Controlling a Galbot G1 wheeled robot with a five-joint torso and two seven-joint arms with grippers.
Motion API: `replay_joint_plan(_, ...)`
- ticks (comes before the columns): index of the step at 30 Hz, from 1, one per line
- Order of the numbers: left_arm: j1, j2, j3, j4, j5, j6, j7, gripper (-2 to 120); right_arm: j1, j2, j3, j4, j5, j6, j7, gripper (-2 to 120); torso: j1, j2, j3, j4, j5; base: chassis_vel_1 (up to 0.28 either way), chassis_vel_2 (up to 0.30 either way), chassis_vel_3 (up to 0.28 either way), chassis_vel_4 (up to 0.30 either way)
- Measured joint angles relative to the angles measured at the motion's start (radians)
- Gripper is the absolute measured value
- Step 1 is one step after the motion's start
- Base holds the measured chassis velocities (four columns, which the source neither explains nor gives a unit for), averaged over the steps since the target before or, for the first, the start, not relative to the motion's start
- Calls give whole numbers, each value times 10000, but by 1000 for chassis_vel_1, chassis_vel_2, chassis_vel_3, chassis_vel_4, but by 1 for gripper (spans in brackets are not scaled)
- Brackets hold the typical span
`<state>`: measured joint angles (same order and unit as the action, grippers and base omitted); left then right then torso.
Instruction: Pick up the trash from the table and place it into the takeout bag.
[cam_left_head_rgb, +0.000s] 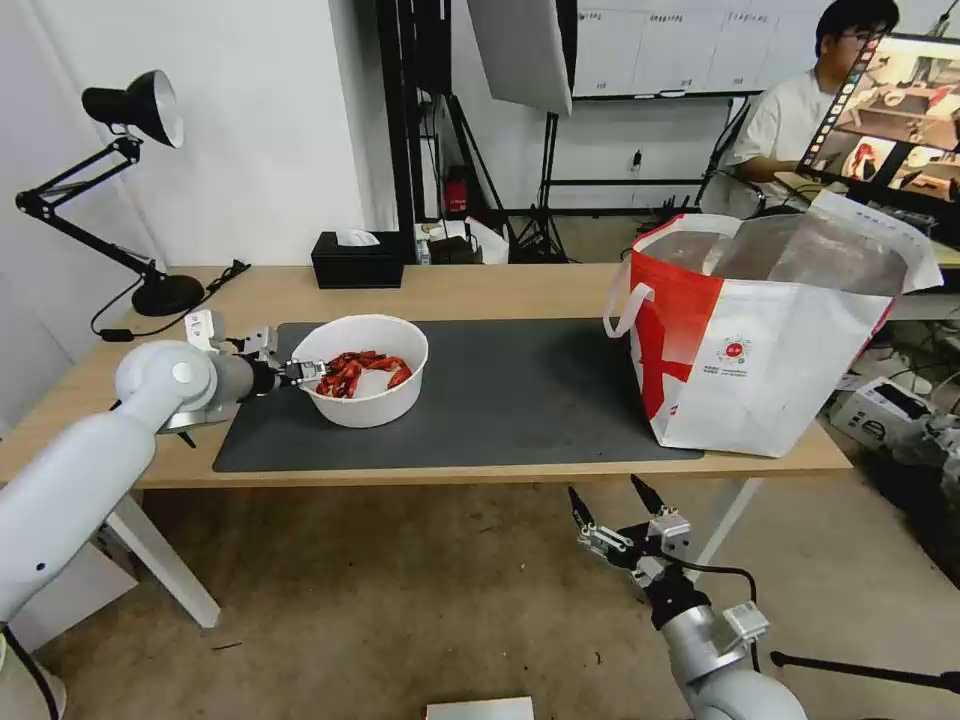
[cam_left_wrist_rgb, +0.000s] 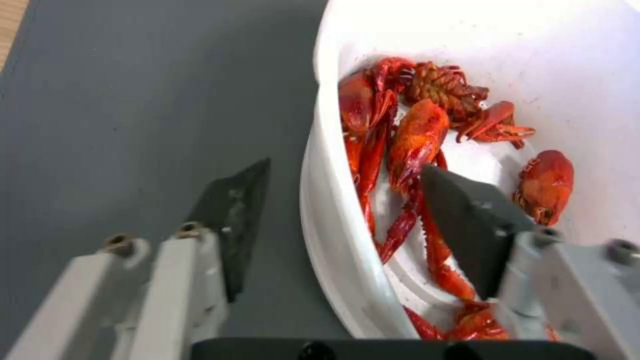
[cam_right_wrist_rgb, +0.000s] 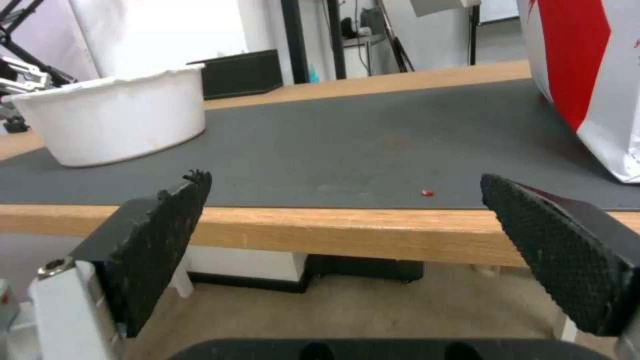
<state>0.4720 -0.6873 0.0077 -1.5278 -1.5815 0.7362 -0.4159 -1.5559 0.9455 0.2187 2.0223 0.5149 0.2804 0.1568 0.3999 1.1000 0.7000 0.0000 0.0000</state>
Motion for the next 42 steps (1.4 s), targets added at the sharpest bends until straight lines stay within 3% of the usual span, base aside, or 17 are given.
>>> replay_joint_plan(16,-13,-23,22,-25,4,-8,-34,0,0,0,0,0,0,0,0,100,0,0,0,0,0,0,0,0,0)
replay_joint_plan(26,22,-64,-42,-168,13,-14,-24,0,0,0,0,0,0,0,0,100,1,0,1,1,-3,0,0,0,0)
replay_joint_plan(33,-631,-128,34,-683,139,-286,9,0,0,0,0,0,0,0,0,100,0,0,1,0,2,0,0,0,0)
replay_joint_plan(36,-1180,-238,368,-1027,944,-890,395,0,0,0,0,0,0,0,0,100,0,0,1,-1,2,0,0,0,0)
replay_joint_plan(40,-1377,-397,551,-1163,1448,-1461,457,0,0,0,0,0,0,0,0,100,1,0,1,0,2,0,0,0,0)
replay_joint_plan(42,-1412,-535,639,-1257,1783,-2097,457,0,0,0,0,0,0,-1,0,100,1,0,1,-1,0,0,0,0,0)
